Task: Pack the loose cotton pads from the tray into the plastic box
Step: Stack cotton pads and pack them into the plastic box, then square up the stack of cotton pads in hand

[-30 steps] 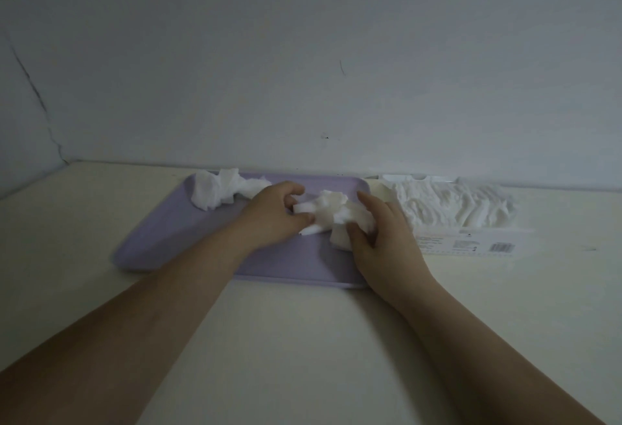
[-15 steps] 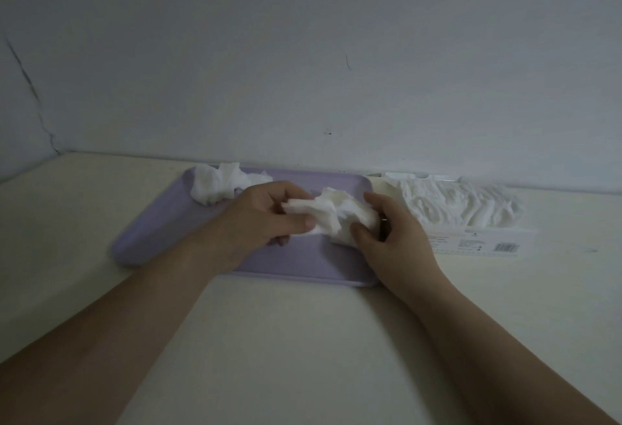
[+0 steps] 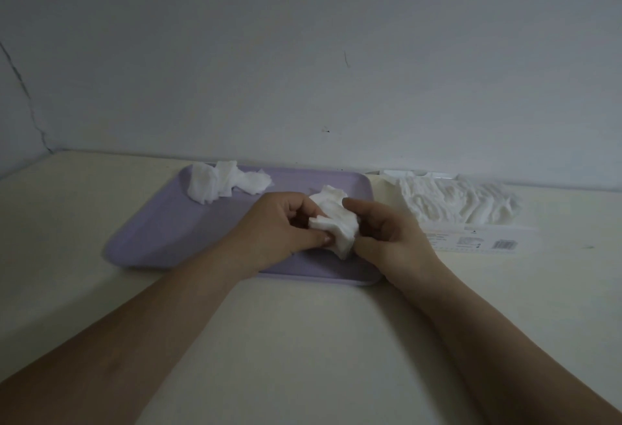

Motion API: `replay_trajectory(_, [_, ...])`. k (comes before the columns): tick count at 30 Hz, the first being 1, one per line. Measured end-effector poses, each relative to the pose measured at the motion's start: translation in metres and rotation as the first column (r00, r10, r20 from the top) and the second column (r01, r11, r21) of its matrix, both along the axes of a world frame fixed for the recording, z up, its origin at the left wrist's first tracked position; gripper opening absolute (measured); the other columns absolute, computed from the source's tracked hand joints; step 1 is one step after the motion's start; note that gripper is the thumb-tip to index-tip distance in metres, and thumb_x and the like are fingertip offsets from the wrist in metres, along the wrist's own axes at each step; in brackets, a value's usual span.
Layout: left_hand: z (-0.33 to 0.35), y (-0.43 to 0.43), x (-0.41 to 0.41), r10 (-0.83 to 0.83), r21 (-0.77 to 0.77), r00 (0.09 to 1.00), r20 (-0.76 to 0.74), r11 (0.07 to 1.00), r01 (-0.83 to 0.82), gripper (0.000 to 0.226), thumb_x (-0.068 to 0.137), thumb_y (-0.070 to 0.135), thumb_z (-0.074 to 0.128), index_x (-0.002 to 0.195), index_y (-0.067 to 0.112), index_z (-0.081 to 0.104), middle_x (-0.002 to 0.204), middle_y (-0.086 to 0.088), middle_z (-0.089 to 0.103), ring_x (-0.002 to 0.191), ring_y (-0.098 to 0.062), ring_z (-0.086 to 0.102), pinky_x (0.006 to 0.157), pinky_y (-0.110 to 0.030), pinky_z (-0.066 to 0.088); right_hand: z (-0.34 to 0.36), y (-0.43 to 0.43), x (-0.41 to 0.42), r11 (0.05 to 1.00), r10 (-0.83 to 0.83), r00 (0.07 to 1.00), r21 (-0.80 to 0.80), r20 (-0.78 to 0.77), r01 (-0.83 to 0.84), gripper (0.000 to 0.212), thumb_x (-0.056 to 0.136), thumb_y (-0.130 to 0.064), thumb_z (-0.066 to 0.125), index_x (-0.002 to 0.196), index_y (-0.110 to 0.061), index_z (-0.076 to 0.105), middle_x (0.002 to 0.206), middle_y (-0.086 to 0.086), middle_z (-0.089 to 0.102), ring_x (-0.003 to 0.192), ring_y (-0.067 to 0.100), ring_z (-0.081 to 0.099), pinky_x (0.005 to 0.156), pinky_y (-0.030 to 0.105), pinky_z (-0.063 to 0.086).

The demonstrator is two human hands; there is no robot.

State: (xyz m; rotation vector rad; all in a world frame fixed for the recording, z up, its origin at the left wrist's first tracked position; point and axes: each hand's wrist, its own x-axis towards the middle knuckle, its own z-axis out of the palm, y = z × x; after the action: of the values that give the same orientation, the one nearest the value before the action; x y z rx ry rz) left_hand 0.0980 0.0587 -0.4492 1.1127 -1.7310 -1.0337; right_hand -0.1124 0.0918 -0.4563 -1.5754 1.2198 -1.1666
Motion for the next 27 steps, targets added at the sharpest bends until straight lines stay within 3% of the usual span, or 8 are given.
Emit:
replay_trajectory(2, [-0.001, 0.000, -0.001, 0.026, -0.012, 1.000, 0.011, 1.000, -0.026, 0.026, 0.070, 0.005, 0.091, 0.083, 0.015, 0.071, 0.077, 0.002, 0.075, 0.069, -0.009, 0.064, 0.068, -0.025, 0.050, 0.003, 0.004, 0.000, 0.999, 0.052, 0.996, 0.016, -0.072, -0.051, 0.069, 0.075, -0.013, 0.085, 0.138, -0.025, 0.058, 0.125, -0.008, 0.071, 0.114, 0.002, 0.067, 0.095, 0.022, 0.054])
replay_trajectory(5, [-0.002, 0.000, -0.002, 0.073, -0.021, 0.995, 0.062, 0.997, -0.072, 0.041, 0.066, 0.009, 0.094, 0.095, 0.020, 0.067, 0.079, 0.000, 0.069, 0.065, -0.008, 0.059, 0.068, -0.025, 0.049, 0.006, 0.008, 0.006, 0.994, -0.069, 0.970, -0.101, -0.234, 0.046, 0.060, 0.077, -0.024, 0.087, 0.131, -0.032, 0.061, 0.117, -0.019, 0.068, 0.104, -0.006, 0.065, 0.088, 0.007, 0.048])
replay_trajectory(8, [0.001, 0.003, -0.001, 0.007, -0.036, 0.994, 0.113, 0.999, -0.003, 0.060, 0.067, 0.020, 0.095, 0.119, 0.026, 0.066, 0.091, -0.008, 0.073, 0.075, -0.019, 0.067, 0.080, -0.037, 0.058, 0.009, 0.011, 0.009, 0.985, -0.101, 0.970, -0.157, -0.221, 0.067, 0.050, 0.081, -0.011, 0.081, 0.122, -0.034, 0.064, 0.115, -0.026, 0.067, 0.107, -0.011, 0.062, 0.087, 0.002, 0.043])
replay_trajectory(11, [0.008, 0.009, -0.003, -0.118, -0.059, 0.989, 0.093, 0.991, 0.124, 0.040, 0.077, 0.021, 0.089, 0.114, 0.024, 0.073, 0.105, -0.007, 0.078, 0.102, -0.035, 0.073, 0.096, -0.055, 0.056, 0.014, 0.014, 0.010, 0.983, -0.066, 0.976, -0.183, -0.209, 0.027, 0.056, 0.085, 0.004, 0.067, 0.127, -0.033, 0.062, 0.119, -0.027, 0.065, 0.110, -0.012, 0.060, 0.089, 0.003, 0.042])
replay_trajectory(14, [0.018, 0.014, -0.011, -0.063, -0.098, 0.996, 0.063, 0.993, 0.069, 0.029, 0.079, 0.030, 0.086, 0.105, 0.025, 0.075, 0.100, -0.012, 0.077, 0.092, -0.022, 0.069, 0.092, -0.059, 0.053, 0.021, 0.017, 0.011, 0.981, -0.054, 0.993, -0.192, -0.108, 0.032, 0.060, 0.090, 0.010, 0.056, 0.140, -0.022, 0.055, 0.130, -0.014, 0.060, 0.113, -0.012, 0.057, 0.092, 0.004, 0.042])
replay_trajectory(17, [0.030, 0.017, -0.026, -0.042, -0.088, 0.992, 0.120, 0.995, 0.053, 0.019, 0.084, 0.031, 0.080, 0.100, 0.027, 0.071, 0.093, -0.003, 0.076, 0.084, -0.013, 0.068, 0.084, -0.050, 0.056, 0.028, 0.021, 0.009, 0.968, -0.044, 0.993, -0.249, -0.108, 0.016, 0.068, 0.083, 0.002, 0.044, 0.148, -0.017, 0.045, 0.138, -0.005, 0.049, 0.125, -0.009, 0.046, 0.104, 0.008, 0.036])
replay_trajectory(22, [0.051, 0.019, -0.060, 0.029, -0.206, 0.905, 0.424, 0.976, 0.065, 0.012, 0.094, 0.024, 0.065, 0.087, 0.026, 0.055, 0.075, 0.008, 0.066, 0.069, -0.004, 0.063, 0.055, -0.019, 0.044, 0.037, 0.021, 0.002, 0.932, -0.112, 0.981, -0.359, -0.159, 0.049, 0.083, 0.069, -0.001, 0.036, 0.152, -0.008, 0.039, 0.139, 0.014, 0.042, 0.136, 0.025, 0.041, 0.117, 0.033, 0.033])
replay_trajectory(27, [0.072, 0.020, -0.086, -0.069, -0.121, 0.930, 0.360, 0.985, 0.120, 0.006, 0.097, 0.019, 0.060, 0.091, 0.020, 0.059, 0.073, 0.010, 0.066, 0.065, -0.006, 0.057, 0.056, -0.018, 0.041, 0.069, 0.024, -0.028, 0.953, -0.175, 0.981, -0.264, -0.088, 0.146, 0.070, 0.086, 0.003, 0.051, 0.152, -0.018, 0.039, 0.140, 0.003, 0.048, 0.129, 0.012, 0.049, 0.096, 0.006, 0.041])
